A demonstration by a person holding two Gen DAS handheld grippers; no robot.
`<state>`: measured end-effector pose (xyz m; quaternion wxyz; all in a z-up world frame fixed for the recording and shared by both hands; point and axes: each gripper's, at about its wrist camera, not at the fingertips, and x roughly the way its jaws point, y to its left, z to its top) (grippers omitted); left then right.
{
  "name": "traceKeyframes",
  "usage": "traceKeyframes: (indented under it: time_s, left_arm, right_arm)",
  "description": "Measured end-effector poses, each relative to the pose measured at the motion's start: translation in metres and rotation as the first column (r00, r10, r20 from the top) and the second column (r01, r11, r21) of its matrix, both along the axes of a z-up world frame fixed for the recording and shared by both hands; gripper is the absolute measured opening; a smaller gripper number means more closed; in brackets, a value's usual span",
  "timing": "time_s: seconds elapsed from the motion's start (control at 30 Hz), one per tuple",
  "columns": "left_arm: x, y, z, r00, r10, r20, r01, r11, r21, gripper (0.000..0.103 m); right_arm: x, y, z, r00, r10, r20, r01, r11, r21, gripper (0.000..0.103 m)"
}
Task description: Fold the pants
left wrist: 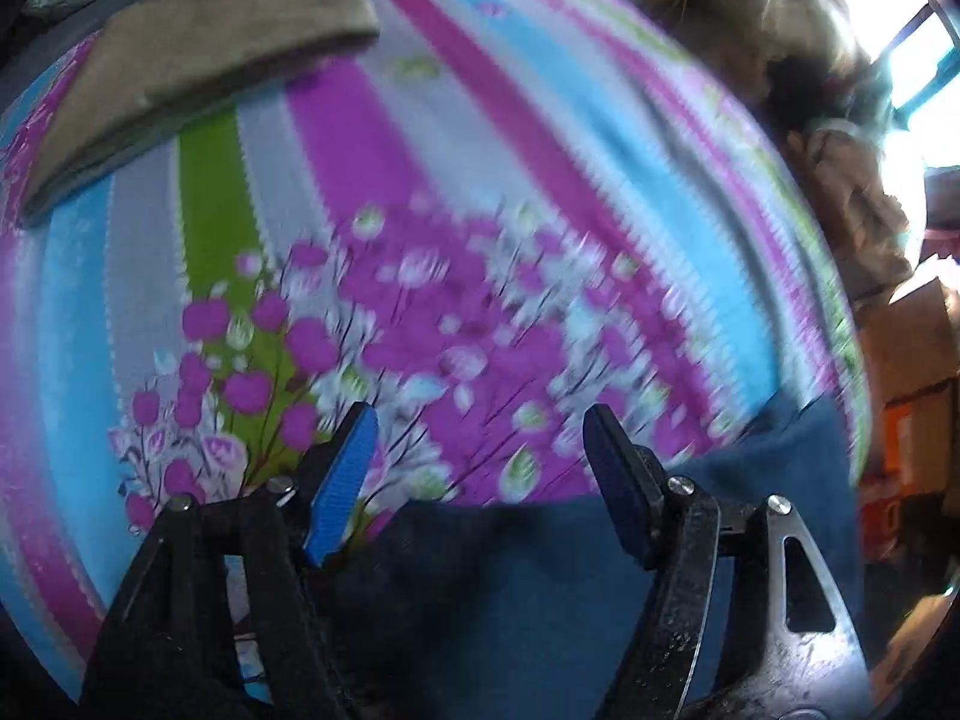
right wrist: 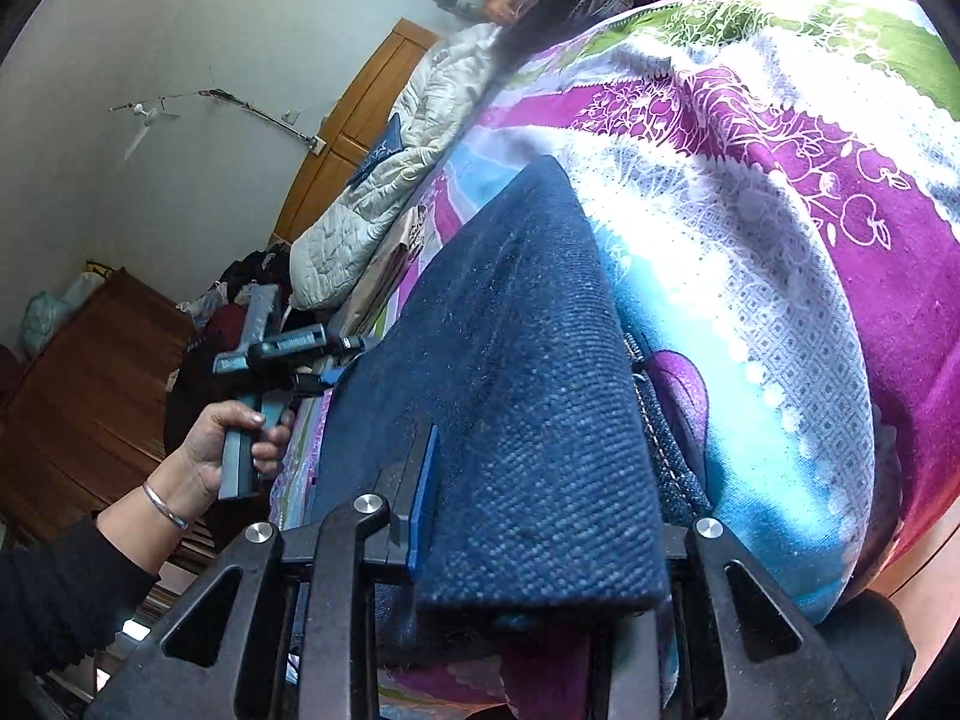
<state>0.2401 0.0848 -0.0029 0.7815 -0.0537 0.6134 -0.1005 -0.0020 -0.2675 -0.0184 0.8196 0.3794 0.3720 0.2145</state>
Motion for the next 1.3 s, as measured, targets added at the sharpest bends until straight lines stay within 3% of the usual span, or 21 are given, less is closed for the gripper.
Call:
traceKeyframes:
  time_s: [0.03,0.1,0.17,0.3,0.37,0.43,0.53,0.6,0.63,0.7,0.77,0.87,0.9,0.93,0.97,1.0,1.07,1.13,1.17,1.23,1.3]
  left_arm:
    - [-0.014,0.001,-0.019,0.998,-0.045,-0.035,0.047,0.997,0.067,0.073]
    - [-0.046,0.010,-0.020,0.992,-0.082,0.092,0.076,0.995,0.066,0.073]
    - [-0.067,0.028,-0.023,0.988,-0.030,0.152,0.028,0.999,0.017,0.073]
    - [-0.082,0.031,-0.027,0.982,-0.023,0.189,0.011,0.998,0.063,0.074]
    - [-0.080,0.034,-0.022,0.979,0.021,0.203,-0.035,0.997,0.065,0.074]
    - [-0.080,0.043,-0.009,0.964,0.096,0.247,-0.108,0.994,0.035,0.074]
    - [-0.085,0.053,0.022,0.917,0.158,0.365,-0.203,0.975,0.089,0.071]
    - [-0.095,0.050,0.045,0.895,0.121,0.429,-0.181,0.978,0.100,0.071]
    - [-0.099,0.047,0.052,0.890,0.105,0.443,-0.162,0.983,0.092,0.072]
    - [-0.126,0.024,0.062,0.889,0.055,0.455,-0.058,0.998,-0.006,0.073]
    - [-0.148,-0.011,0.055,0.900,0.033,0.435,0.036,0.988,-0.149,0.079]
    - [-0.179,-0.045,0.009,0.937,0.044,0.346,0.074,0.945,-0.319,0.081]
    - [-0.185,-0.050,-0.015,0.950,0.041,0.311,0.062,0.947,-0.314,0.082]
    - [-0.186,-0.048,-0.030,0.955,0.040,0.295,0.049,0.956,-0.289,0.073]
    - [-0.192,-0.042,-0.045,0.945,0.054,0.323,0.039,0.961,-0.275,0.056]
    - [-0.195,-0.028,-0.050,0.923,0.110,0.368,0.008,0.953,-0.304,0.048]
    - [-0.182,-0.002,-0.056,0.938,0.225,0.265,-0.105,0.909,-0.403,0.015]
    - [-0.167,0.006,-0.047,0.933,0.278,0.228,-0.181,0.910,-0.372,0.026]
    - [-0.159,0.005,-0.038,0.925,0.272,0.266,-0.167,0.918,-0.360,0.047]
    - [-0.142,-0.003,-0.023,0.900,0.271,0.341,-0.150,0.928,-0.342,0.083]
    - [-0.120,-0.008,-0.023,0.879,0.296,0.373,-0.149,0.915,-0.374,0.090]
  right_arm:
    - [0.000,0.003,0.002,1.000,0.009,-0.001,-0.009,1.000,-0.022,0.035]
    - [0.001,0.010,0.004,0.999,0.033,-0.002,-0.033,0.998,-0.049,0.036]
    - [0.006,0.022,0.003,0.998,0.059,-0.005,-0.059,0.996,-0.066,0.036]
    - [0.020,0.020,0.004,0.998,0.055,-0.013,-0.056,0.994,-0.096,0.031]
    - [0.029,0.002,0.003,1.000,0.008,-0.020,-0.009,0.998,-0.065,0.034]
    - [0.023,-0.026,0.004,0.995,-0.093,-0.039,0.089,0.992,-0.087,0.051]
    - [0.011,-0.072,0.008,0.970,-0.241,-0.029,0.236,0.964,-0.124,0.052]
    - [0.006,-0.094,0.013,0.955,-0.295,-0.013,0.290,0.946,-0.144,0.049]
    - [0.005,-0.097,0.020,0.957,-0.289,0.009,0.287,0.945,-0.156,0.040]
    - [0.008,-0.084,0.038,0.971,-0.231,0.066,0.239,0.954,-0.179,0.036]
    - [0.013,-0.051,0.058,0.986,-0.109,0.128,0.129,0.979,-0.160,0.036]
    - [0.021,0.012,0.063,0.986,0.079,0.148,-0.055,0.986,-0.159,0.036]
    - [0.029,0.027,0.051,0.988,0.111,0.109,-0.089,0.978,-0.187,0.036]
    - [0.038,0.039,0.028,0.991,0.130,0.029,-0.119,0.962,-0.246,0.028]
    - [0.042,0.042,0.011,0.992,0.124,-0.007,-0.121,0.950,-0.289,0.000]
    - [0.044,0.038,0.009,0.995,0.097,0.017,-0.086,0.943,-0.320,0.000]
    - [0.056,0.033,0.023,0.997,0.075,-0.015,-0.075,0.927,-0.367,0.000]
    - [0.070,0.036,0.057,0.993,0.068,0.092,-0.026,0.920,-0.391,0.009]
    - [0.080,0.038,0.068,0.990,0.073,0.117,-0.024,0.929,-0.370,0.009]
    - [0.114,0.045,0.066,0.991,0.093,0.100,-0.058,0.949,-0.309,0.009]
    - [0.153,0.063,0.043,0.989,0.145,0.013,-0.132,0.931,-0.341,0.009]
